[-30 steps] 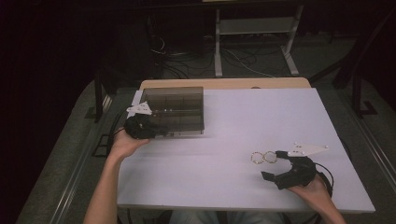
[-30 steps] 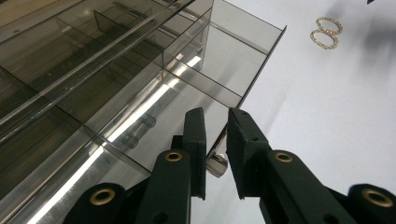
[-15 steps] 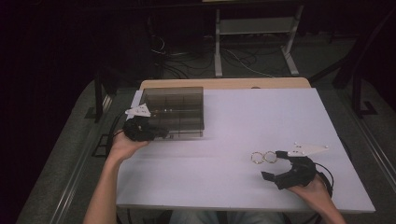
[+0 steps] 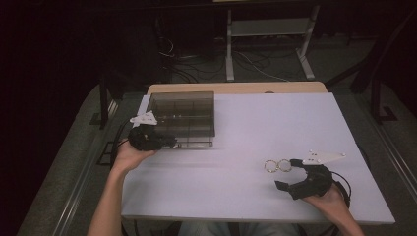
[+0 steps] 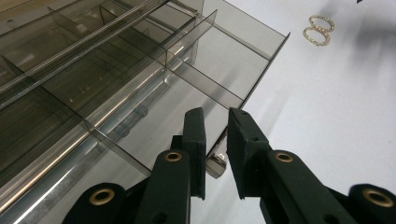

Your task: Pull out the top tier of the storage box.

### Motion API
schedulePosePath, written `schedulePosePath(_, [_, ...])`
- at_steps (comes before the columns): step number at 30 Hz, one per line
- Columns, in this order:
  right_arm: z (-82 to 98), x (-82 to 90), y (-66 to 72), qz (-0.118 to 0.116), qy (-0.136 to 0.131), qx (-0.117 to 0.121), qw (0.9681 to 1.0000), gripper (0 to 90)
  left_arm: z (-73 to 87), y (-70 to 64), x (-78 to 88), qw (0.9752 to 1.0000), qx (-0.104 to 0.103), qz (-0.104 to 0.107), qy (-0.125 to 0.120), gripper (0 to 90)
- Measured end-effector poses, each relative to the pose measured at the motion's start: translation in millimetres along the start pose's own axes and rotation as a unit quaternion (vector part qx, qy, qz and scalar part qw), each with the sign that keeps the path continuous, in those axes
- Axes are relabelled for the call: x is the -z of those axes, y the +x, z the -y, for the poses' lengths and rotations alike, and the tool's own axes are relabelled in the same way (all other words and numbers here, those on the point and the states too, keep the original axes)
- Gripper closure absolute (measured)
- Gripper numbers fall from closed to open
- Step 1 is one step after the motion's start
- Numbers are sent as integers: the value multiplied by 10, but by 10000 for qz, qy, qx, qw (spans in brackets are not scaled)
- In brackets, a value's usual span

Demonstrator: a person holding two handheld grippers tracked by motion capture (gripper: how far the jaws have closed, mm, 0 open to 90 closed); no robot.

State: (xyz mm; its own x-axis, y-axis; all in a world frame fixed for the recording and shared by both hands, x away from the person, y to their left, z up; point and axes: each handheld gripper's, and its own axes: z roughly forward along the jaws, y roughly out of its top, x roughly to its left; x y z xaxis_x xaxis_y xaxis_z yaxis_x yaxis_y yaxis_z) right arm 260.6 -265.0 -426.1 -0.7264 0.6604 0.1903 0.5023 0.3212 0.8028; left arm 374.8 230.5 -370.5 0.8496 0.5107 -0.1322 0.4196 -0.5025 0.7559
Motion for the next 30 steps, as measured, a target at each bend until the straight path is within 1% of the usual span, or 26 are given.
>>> schedulePosePath(3, [0, -1, -2, 6, -3, -6, 10000, 0, 11, 6, 3, 10000, 29, 13, -42, 756])
schedulePosePath(4, [0, 0, -3, 8, -11, -4, 10000, 0, 10, 6, 2, 10000, 30, -24, -29, 721])
schedulePosePath(5, [0, 0, -3, 8, -11, -4, 10000, 0, 8, 6, 0, 10000, 39, -49, -15, 721])
schedulePosePath(6, [0, 0, -3, 12, -10, -7, 10000, 0, 7, 10, 0, 10000, 45, -53, -10, 675])
schedulePosePath(7, [0, 0, -3, 12, -10, -7, 10000, 0, 7, 12, 1, 9999, 86, -52, -31, 675])
schedulePosePath(10, [3, 3, -13, -3, 0, -30, 10000, 0, 8, 13, 14, 9997, 190, -73, -100, 608])
schedulePosePath(16, [9, 24, -32, -1, -36, -107, 9999, 0, -13, -11, 65, 9993, 279, -136, -204, 563])
schedulePosePath(17, [9, 24, -32, -1, -36, -107, 9999, 0, -15, -18, 75, 9992, 300, -166, -205, 563])
schedulePosePath(21, [11, 24, -29, 15, -32, -85, 10000, 0, -23, -56, 120, 9987, 373, -239, -246, 516])
schedulePosePath(22, [11, 23, -27, 13, -37, -76, 10000, 0, -27, -67, 131, 9985, 391, -262, -277, 490])
schedulePosePath(23, [11, 23, -27, 13, -37, -76, 10000, 0, -30, -80, 146, 9983, 406, -303, -299, 490])
schedulePosePath(24, [11, 29, -32, -10, -58, -92, 9999, 0, -34, -100, 159, 9976, 454, -386, -340, 451])
schedulePosePath(25, [11, 29, -32, -10, -58, -92, 9999, 0, -39, -116, 175, 9972, 471, -440, -374, 451])
schedulePosePath(26, [12, 42, -39, -40, -99, -149, 9998, 0, -44, -128, 191, 9969, 467, -473, -417, 406])
schedulePosePath(27, [12, 42, -39, -40, -99, -149, 9998, 0, -48, -149, 205, 9963, 512, -502, -478, 406])
schedulePosePath(28, [12, 57, -49, -49, -138, -190, 9997, 0, -54, -164, 219, 9959, 525, -529, -520, 341])
schedulePosePath(29, [12, 57, -49, -49, -138, -190, 9997, 0, -59, -182, 228, 9951, 564, -578, -572, 341])
schedulePosePath(30, [13, 62, -53, -50, -153, -201, 9997, 0, -63, -193, 235, 9947, 579, -599, -610, 312])
